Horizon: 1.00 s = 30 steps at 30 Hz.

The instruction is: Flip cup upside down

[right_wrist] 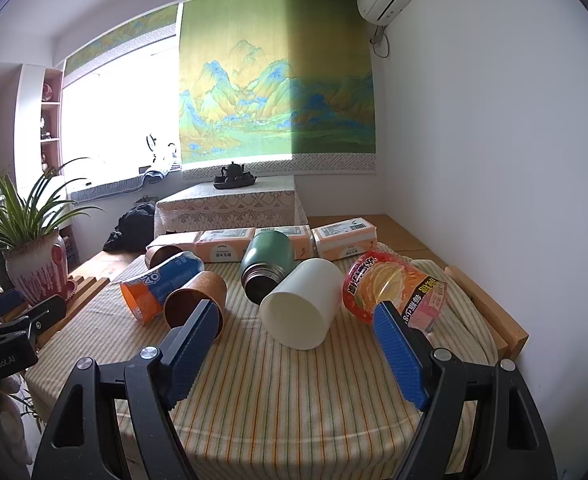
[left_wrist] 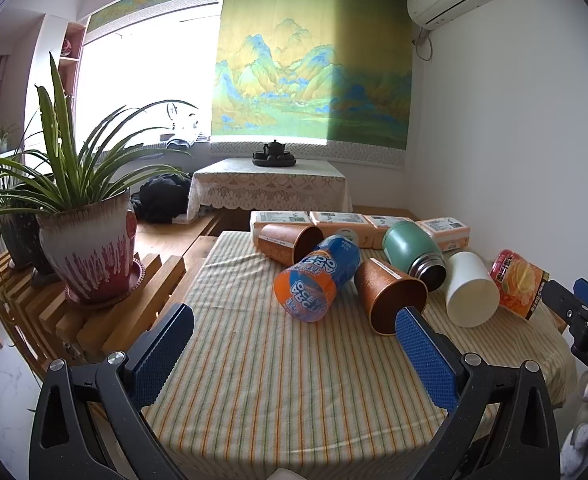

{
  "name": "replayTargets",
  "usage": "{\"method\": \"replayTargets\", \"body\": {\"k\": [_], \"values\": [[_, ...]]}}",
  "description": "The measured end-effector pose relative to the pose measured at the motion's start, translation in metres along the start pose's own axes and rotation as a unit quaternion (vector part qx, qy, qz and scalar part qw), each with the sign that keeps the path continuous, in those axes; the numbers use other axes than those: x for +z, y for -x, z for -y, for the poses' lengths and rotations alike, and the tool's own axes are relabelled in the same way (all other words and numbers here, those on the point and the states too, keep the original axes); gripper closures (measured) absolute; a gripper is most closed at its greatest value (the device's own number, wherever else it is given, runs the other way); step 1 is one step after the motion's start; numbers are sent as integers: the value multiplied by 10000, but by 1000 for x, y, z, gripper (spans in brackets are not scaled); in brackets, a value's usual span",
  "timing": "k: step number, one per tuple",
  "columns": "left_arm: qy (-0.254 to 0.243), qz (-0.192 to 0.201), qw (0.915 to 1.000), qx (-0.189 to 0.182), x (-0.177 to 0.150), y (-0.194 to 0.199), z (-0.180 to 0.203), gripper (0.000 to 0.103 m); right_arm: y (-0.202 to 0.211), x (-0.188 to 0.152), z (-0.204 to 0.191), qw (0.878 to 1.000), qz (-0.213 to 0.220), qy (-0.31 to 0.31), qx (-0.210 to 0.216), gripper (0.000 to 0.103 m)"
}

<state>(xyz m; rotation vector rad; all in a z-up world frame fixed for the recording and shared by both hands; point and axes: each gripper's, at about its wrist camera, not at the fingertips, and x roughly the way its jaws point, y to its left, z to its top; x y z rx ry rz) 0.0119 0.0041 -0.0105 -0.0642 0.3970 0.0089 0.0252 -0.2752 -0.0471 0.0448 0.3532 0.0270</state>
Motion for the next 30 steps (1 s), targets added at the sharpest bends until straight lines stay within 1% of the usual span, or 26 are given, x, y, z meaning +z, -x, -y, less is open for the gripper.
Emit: {"method": "replayTargets", "body": {"k": [24, 30], "values": [[-41, 8, 10000, -24, 2, 1, 3, 1, -1, -1, 1, 10000, -55, -13, 30, 26], [-63, -76, 9999, -112, 2, -2, 9, 1, -2, -2, 6, 9999, -123, 11, 52, 26]]}}
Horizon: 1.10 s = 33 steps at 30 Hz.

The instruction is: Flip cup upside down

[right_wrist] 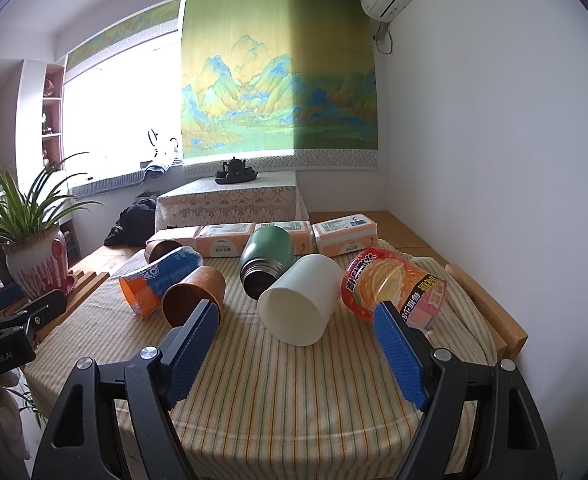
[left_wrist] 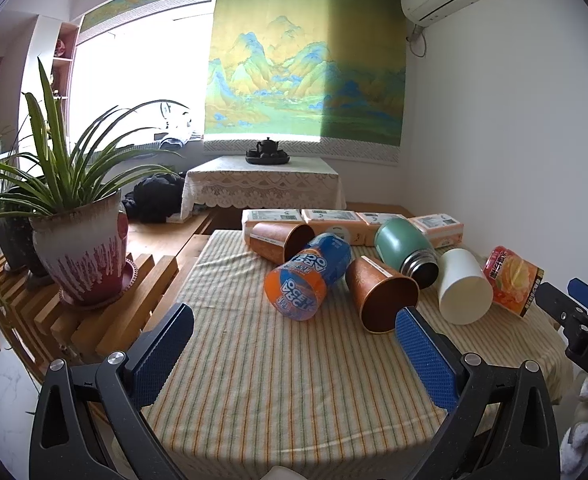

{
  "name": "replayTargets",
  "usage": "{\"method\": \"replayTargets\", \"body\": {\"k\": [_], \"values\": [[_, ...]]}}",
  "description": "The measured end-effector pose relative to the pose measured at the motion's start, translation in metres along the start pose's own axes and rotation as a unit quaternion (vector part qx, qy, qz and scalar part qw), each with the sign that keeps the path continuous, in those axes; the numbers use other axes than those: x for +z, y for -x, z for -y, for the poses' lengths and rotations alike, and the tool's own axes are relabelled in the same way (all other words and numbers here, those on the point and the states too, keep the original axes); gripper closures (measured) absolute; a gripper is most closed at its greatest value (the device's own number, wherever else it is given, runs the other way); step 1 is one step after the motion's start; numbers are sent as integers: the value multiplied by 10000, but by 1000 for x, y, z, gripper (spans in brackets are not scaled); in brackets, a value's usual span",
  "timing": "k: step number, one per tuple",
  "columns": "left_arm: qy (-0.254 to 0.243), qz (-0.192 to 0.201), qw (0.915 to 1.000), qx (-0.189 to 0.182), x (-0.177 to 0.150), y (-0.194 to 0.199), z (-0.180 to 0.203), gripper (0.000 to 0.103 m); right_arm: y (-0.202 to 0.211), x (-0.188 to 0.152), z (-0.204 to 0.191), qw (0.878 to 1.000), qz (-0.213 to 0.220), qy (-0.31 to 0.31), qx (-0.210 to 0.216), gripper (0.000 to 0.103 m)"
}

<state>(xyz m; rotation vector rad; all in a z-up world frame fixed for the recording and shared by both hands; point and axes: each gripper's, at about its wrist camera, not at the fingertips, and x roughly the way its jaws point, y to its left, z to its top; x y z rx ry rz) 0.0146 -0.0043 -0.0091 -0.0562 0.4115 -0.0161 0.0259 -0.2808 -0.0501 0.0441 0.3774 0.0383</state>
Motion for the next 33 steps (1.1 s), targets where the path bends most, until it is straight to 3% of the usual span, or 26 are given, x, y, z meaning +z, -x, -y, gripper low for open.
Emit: {"method": "replayTargets", "body": {"k": [11, 22, 28, 33], "values": [[-300, -276, 9983, -408, 4, -15, 42, 1, -1, -1, 38, 9997, -193, -95, -146, 25], [-574, -812, 9866, -1292, 13, -44, 127, 1, -8, 13, 100, 9988, -422, -104, -227, 18], [-602, -862, 9850, -1367, 13, -50, 146, 1, -48, 48, 126, 9939, -994, 373, 304, 17], [-481, -913, 9877, -1177, 14, -51, 130, 1, -102, 69, 122, 9718, -1902, 968, 1000, 17]]}}
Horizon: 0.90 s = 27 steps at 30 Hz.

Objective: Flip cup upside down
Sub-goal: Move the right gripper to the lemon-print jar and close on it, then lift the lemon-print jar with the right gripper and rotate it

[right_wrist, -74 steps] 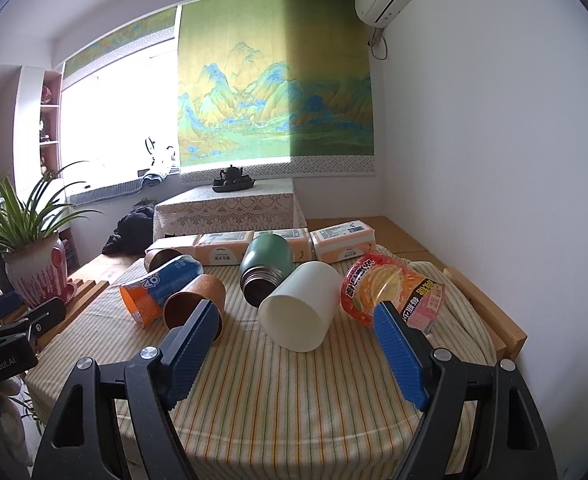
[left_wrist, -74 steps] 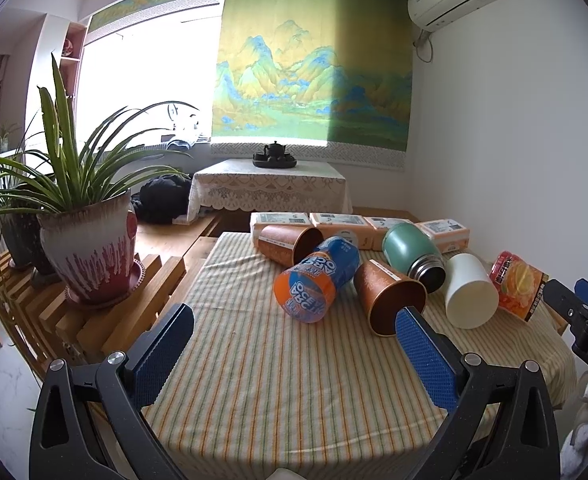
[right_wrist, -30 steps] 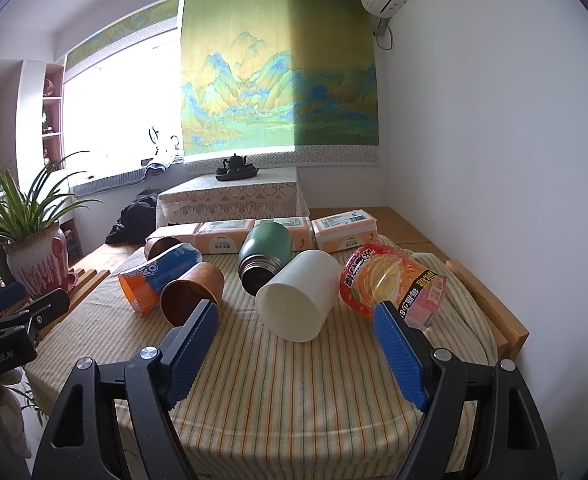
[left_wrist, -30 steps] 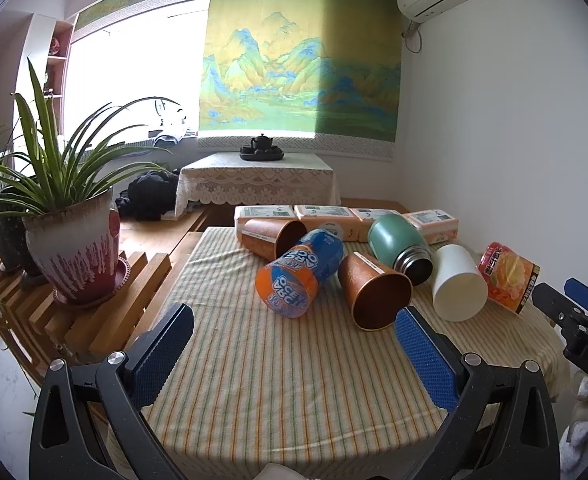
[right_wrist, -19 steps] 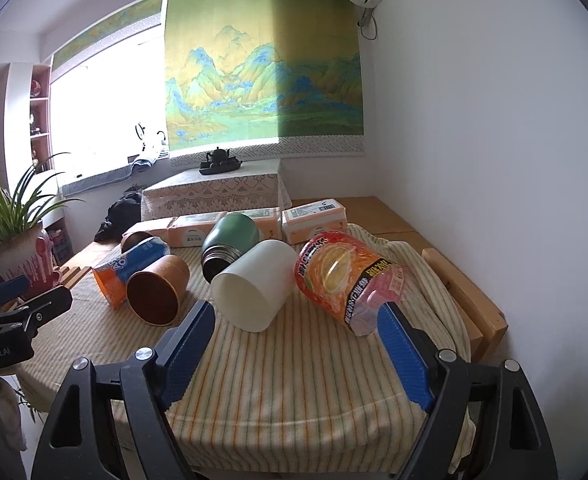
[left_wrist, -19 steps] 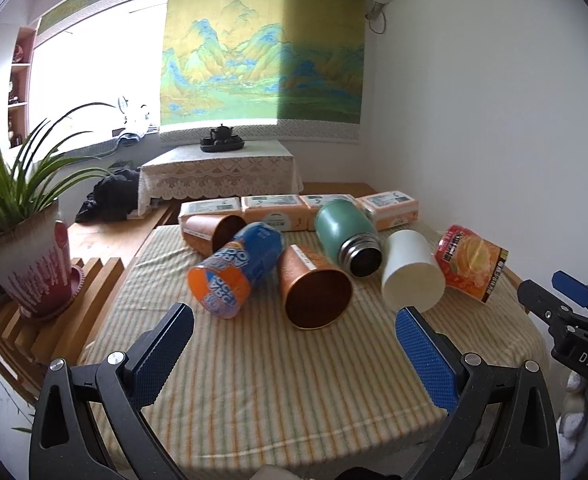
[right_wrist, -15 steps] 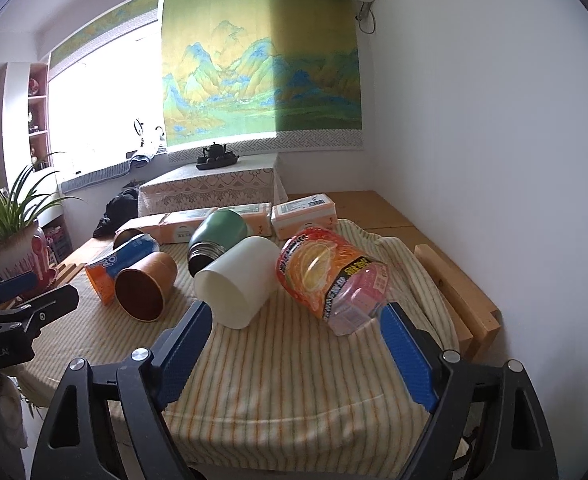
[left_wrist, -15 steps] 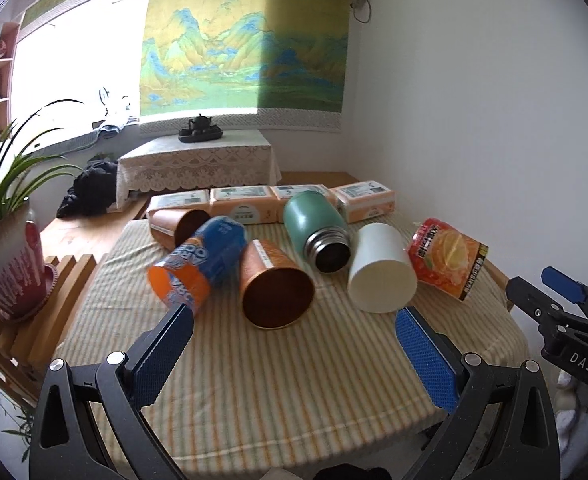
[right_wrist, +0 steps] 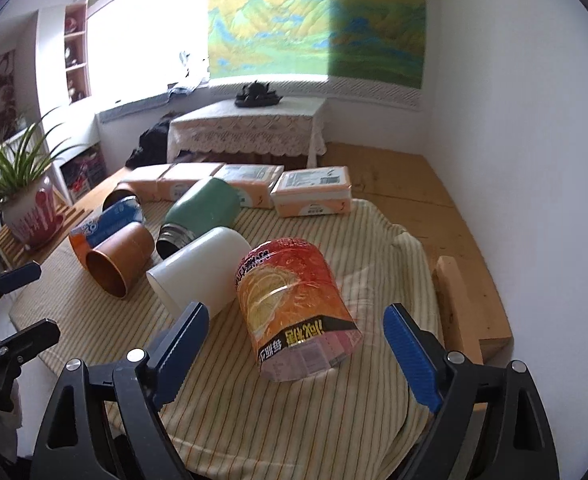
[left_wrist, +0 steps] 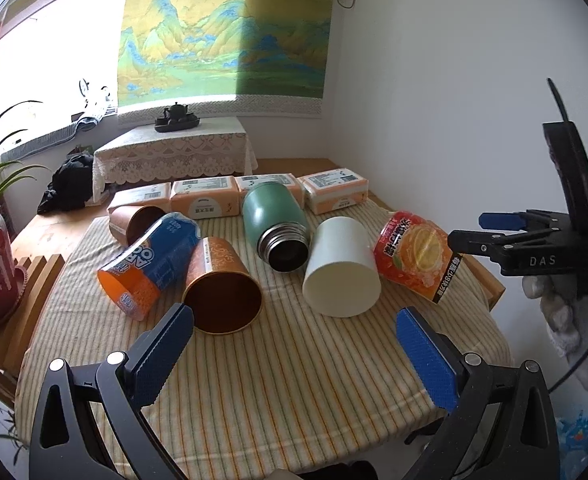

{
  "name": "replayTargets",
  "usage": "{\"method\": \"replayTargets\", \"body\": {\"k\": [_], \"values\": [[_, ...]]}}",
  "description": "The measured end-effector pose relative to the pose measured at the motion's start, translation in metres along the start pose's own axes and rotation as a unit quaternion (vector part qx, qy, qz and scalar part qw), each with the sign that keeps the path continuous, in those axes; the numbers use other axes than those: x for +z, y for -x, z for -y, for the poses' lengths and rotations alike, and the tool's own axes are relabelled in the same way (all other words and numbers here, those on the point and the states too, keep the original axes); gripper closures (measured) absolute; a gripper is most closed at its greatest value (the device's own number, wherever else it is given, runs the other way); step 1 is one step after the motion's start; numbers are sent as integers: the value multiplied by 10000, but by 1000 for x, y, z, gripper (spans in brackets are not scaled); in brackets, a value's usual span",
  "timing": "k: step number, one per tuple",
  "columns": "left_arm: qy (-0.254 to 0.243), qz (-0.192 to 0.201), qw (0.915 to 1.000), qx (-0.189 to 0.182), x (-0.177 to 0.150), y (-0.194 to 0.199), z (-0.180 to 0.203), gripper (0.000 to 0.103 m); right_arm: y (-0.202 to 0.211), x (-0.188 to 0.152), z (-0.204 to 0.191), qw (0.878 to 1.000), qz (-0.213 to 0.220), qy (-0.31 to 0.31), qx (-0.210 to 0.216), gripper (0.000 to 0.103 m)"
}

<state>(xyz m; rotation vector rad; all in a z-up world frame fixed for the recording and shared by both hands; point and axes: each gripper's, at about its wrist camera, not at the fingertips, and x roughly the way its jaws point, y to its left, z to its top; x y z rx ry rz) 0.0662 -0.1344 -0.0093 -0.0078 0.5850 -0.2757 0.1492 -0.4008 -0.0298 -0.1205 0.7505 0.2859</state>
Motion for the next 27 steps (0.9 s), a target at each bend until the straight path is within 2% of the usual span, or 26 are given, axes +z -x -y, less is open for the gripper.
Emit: {"method": "replayTargets", "body": {"k": [4, 9, 15, 18, 27], "values": [[184, -3, 9996, 196, -1, 7, -21, 1, -27, 21, -1, 9969, -563, 524, 156, 17], [304, 21, 9986, 441, -2, 14, -40, 1, -59, 38, -3, 9868, -1247, 961, 376, 17], [413, 61, 9971, 636, -2, 24, -59, 1, -92, 34, -17, 9711, -1826, 1534, 127, 17], [431, 88, 9965, 708, -2, 27, -67, 1, -97, 31, -18, 9682, -1921, 1601, 74, 17], [531, 131, 9952, 811, -4, 32, -83, 1, -85, 28, -20, 9693, -1762, 1707, -158, 20]]}}
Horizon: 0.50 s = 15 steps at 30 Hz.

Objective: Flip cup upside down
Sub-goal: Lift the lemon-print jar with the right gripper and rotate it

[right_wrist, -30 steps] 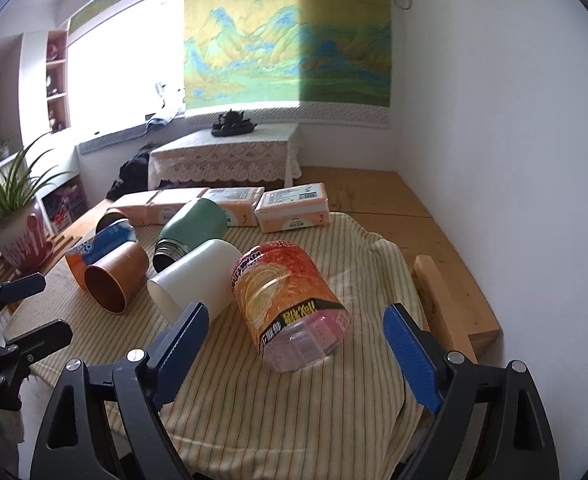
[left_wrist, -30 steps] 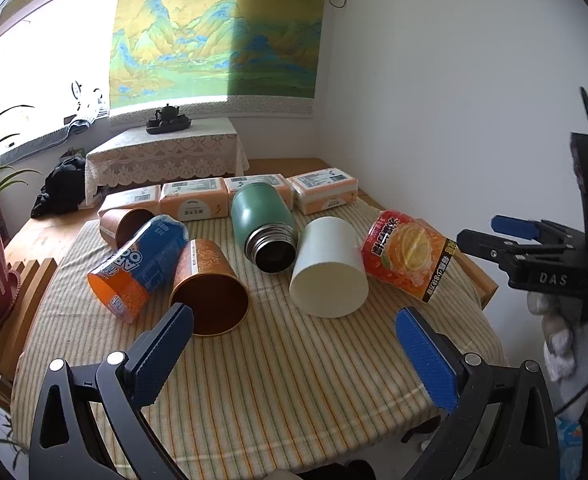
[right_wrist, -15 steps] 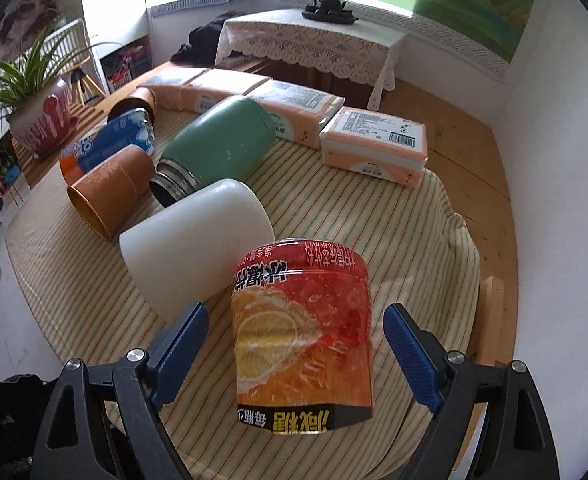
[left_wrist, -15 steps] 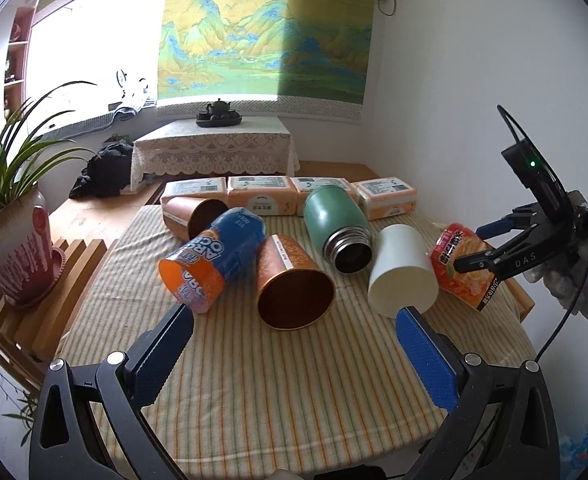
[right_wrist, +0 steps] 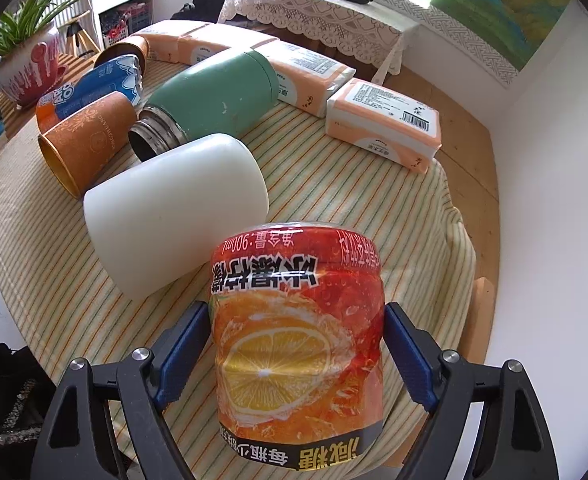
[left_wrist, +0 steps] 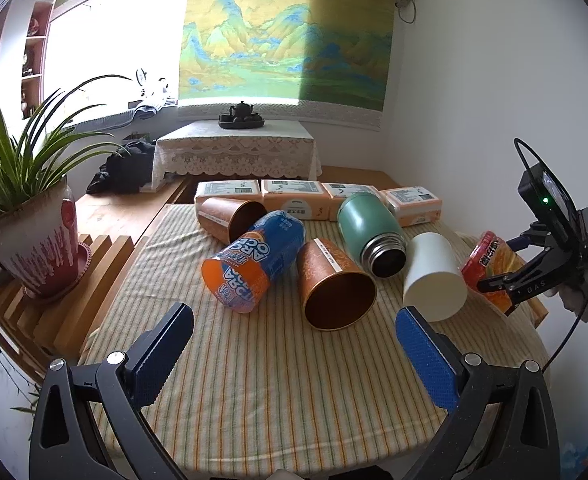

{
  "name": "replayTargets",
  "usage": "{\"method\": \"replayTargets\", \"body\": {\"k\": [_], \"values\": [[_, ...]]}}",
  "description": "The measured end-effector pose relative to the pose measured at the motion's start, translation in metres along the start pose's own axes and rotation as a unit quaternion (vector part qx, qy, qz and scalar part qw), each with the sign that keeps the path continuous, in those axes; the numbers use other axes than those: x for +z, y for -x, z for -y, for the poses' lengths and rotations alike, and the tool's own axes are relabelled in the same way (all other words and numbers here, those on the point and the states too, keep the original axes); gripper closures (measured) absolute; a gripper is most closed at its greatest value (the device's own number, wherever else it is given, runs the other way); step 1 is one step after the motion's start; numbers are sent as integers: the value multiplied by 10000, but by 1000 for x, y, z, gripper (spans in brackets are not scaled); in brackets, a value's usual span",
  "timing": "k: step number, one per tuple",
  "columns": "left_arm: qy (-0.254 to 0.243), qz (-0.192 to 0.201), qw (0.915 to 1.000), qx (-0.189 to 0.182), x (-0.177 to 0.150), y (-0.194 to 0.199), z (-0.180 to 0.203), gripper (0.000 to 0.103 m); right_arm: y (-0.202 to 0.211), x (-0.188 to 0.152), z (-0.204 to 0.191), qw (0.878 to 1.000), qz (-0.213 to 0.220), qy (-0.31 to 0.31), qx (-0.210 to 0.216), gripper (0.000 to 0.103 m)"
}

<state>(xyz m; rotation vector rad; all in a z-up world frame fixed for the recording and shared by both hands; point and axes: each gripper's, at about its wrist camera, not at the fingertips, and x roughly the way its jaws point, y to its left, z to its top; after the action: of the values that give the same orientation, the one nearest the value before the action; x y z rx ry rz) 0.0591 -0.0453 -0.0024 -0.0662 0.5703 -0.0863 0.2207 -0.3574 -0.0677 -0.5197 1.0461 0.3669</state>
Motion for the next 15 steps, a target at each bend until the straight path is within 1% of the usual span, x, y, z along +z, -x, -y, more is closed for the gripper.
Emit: {"method": "replayTargets", "body": {"k": [4, 7, 11, 15], "values": [[19, 31, 10000, 36, -2, 6, -10, 1, 25, -7, -4, 9995, 224, 84, -187, 21], [56, 65, 9999, 65, -3, 12, -18, 1, 52, -10, -16, 9984, 435, 199, -289, 21], [125, 101, 9998, 107, -4, 19, -30, 1, 87, -9, -52, 9952, 745, 627, -56, 21], [205, 97, 9996, 162, -9, 25, -44, 1, 93, 2, -103, 9890, 846, 1174, 292, 20]]}}
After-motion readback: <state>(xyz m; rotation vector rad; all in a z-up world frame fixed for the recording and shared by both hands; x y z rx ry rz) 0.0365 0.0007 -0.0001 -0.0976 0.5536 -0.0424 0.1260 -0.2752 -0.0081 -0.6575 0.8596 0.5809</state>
